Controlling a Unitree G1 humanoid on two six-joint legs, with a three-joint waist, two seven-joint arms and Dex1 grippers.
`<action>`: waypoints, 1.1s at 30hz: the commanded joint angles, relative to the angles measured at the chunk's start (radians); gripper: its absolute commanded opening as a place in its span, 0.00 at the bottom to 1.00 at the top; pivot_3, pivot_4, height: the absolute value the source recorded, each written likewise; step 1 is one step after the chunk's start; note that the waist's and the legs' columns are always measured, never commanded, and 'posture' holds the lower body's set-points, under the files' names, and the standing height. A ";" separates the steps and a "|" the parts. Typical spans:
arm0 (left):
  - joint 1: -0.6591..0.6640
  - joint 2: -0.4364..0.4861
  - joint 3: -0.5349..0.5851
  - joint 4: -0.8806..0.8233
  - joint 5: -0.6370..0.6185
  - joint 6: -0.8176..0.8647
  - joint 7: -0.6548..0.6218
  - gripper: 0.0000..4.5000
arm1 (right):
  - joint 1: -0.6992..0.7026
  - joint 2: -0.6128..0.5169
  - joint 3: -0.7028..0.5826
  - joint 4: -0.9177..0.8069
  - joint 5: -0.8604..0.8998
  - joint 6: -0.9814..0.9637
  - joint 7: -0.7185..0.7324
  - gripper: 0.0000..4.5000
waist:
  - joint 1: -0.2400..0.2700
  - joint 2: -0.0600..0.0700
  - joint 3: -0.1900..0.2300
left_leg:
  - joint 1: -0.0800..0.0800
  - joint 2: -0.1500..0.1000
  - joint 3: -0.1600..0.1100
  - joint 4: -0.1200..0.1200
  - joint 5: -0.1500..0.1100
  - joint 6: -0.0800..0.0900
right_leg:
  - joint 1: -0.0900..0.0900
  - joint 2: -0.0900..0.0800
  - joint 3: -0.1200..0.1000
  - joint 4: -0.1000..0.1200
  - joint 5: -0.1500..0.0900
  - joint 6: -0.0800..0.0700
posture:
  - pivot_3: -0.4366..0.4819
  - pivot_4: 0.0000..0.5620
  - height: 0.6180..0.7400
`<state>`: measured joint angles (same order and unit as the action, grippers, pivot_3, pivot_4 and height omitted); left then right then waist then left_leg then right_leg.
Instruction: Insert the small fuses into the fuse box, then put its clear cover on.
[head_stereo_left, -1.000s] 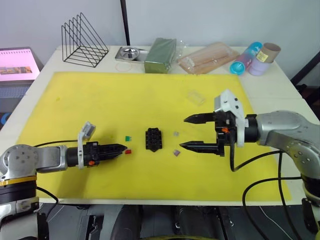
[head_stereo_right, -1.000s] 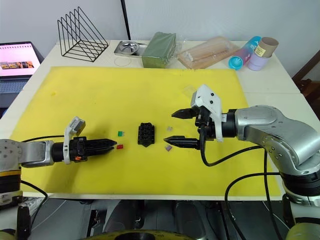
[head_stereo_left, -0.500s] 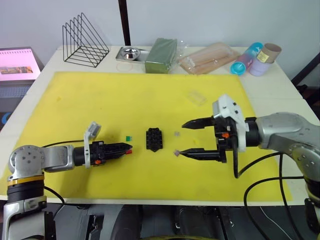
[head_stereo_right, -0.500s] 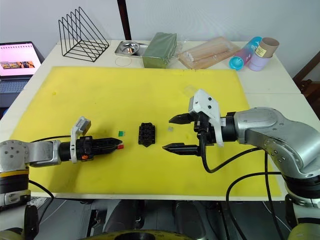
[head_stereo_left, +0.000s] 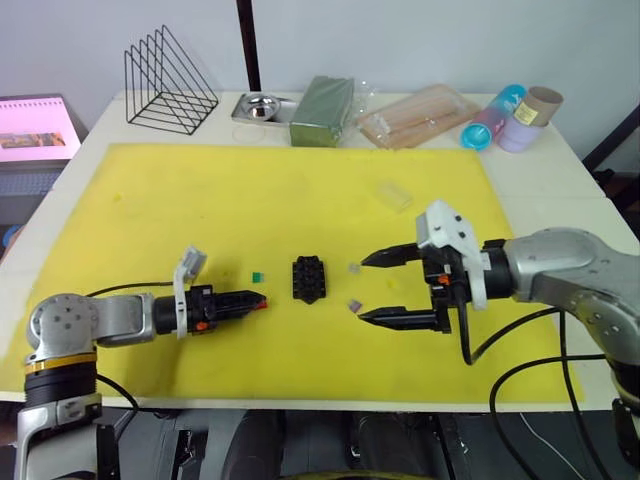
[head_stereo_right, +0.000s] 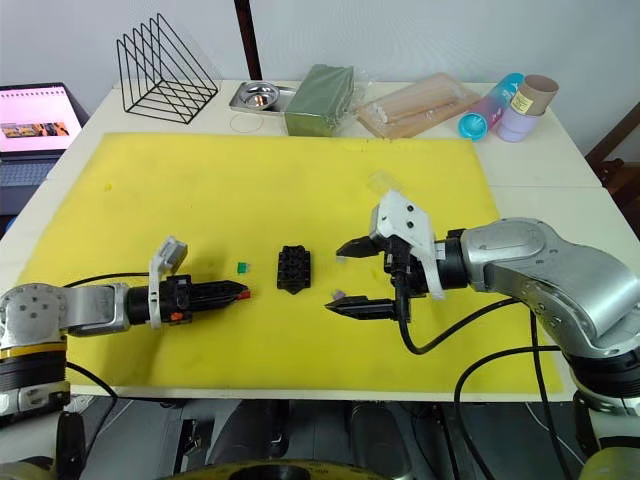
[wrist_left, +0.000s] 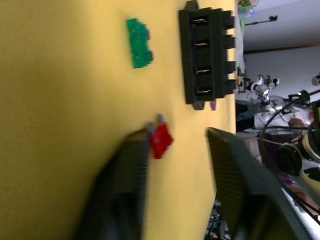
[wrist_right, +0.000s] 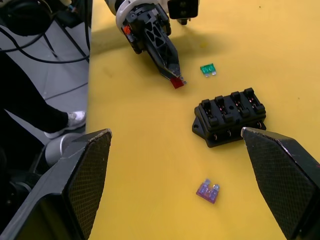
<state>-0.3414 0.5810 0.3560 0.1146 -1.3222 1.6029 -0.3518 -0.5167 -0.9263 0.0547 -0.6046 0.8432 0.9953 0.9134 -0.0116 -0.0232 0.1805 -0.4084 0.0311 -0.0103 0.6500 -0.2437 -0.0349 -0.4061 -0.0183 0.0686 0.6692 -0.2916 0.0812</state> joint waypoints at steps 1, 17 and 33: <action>0.010 -0.010 -0.012 -0.001 0.024 0.011 0.006 0.41 | 0.001 -0.018 -0.011 -0.017 -0.018 -0.022 0.013 1.00 | 0.000 0.000 0.000 | 0.000 0.000 0.000 0.000 0.000 0.000 | 0.000 0.000 0.000 0.000 0.000 0.000 | 0.48 0.27 1.00; 0.042 0.003 -0.007 -0.030 0.088 0.010 -0.032 0.21 | 0.019 -0.016 -0.014 -0.022 -0.047 -0.041 0.022 1.00 | -0.003 0.000 0.000 | 0.000 0.000 0.000 -0.001 0.000 0.000 | 0.000 0.000 0.000 -0.001 0.000 0.000 | 0.48 0.27 1.00; 0.062 0.000 0.004 -0.063 0.124 0.011 -0.052 0.13 | 0.022 -0.013 -0.011 -0.016 -0.055 -0.056 0.025 1.00 | -0.007 0.000 0.000 | 0.001 0.001 0.000 -0.002 0.000 0.000 | 0.000 0.000 0.000 -0.001 0.000 0.000 | 0.48 0.27 1.00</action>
<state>-0.3065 0.5774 0.3660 0.0474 -1.2301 1.6026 -0.4126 -0.4918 -0.9355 0.0571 -0.6044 0.7882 0.9532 0.9315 -0.0186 -0.0230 0.1803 -0.4077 0.0318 -0.0102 0.6482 -0.2437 -0.0349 -0.4058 -0.0179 0.0688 0.6676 -0.2917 0.0810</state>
